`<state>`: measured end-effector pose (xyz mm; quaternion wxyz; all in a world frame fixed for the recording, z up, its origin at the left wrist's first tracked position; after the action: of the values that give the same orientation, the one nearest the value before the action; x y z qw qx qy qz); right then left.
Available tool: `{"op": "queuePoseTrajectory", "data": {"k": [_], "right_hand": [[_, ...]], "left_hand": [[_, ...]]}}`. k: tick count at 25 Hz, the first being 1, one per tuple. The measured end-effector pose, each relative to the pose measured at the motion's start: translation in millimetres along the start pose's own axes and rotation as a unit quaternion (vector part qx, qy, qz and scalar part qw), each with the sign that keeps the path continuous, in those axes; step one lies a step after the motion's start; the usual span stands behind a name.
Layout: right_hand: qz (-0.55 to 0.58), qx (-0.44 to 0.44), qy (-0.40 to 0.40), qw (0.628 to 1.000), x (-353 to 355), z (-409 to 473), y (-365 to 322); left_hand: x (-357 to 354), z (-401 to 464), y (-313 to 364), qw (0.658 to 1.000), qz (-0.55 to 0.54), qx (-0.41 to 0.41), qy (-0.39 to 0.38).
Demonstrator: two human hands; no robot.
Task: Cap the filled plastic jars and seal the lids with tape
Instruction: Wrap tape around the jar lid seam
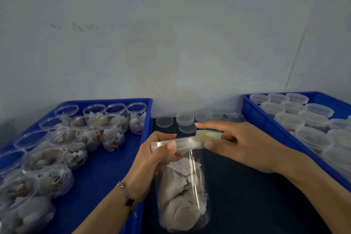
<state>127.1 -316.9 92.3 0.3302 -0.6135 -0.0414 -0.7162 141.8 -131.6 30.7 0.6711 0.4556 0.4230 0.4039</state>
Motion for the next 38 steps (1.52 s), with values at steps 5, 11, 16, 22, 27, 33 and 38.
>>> {"op": "queuePoseTrajectory", "data": {"k": [5, 11, 16, 22, 27, 33, 38], "right_hand": [[-0.096, -0.031, -0.036, 0.994, -31, 5, 24], [-0.174, -0.08, -0.064, 0.979, -103, -18, 63], [-0.202, -0.111, -0.037, 0.972, -129, -21, 69], [-0.227, -0.046, 0.008, 0.973, -145, -13, 40], [-0.202, -0.015, 0.119, 0.972, -136, -6, 31], [-0.199, 0.036, 0.187, 0.961, -138, 4, 34], [-0.173, 0.027, 0.203, 0.963, -137, 14, 38]], "left_hand": [[4, 5, -13, 0.993, 0.112, 0.042, -0.024], [-6, 15, -61, 0.944, 0.303, 0.107, -0.069], [-5, 17, -71, 0.897, 0.423, 0.087, -0.089], [-3, 16, -71, 0.813, 0.566, 0.075, -0.115], [-1, 19, -66, 0.797, 0.592, 0.06, -0.102], [-2, 21, -65, 0.796, 0.598, 0.038, -0.088], [1, 23, -55, 0.799, 0.598, 0.003, -0.06]]}}
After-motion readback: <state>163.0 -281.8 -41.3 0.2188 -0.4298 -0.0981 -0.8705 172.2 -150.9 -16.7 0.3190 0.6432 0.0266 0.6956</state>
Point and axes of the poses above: each hand's wrist, its own z-axis towards the middle knuckle, its own x-axis out of the back of the hand, y = z × x, the point moved 6 cm from there along z, towards the middle knuckle, and after that the axes turned 10 degrees about -z, right-handed, at the moved point
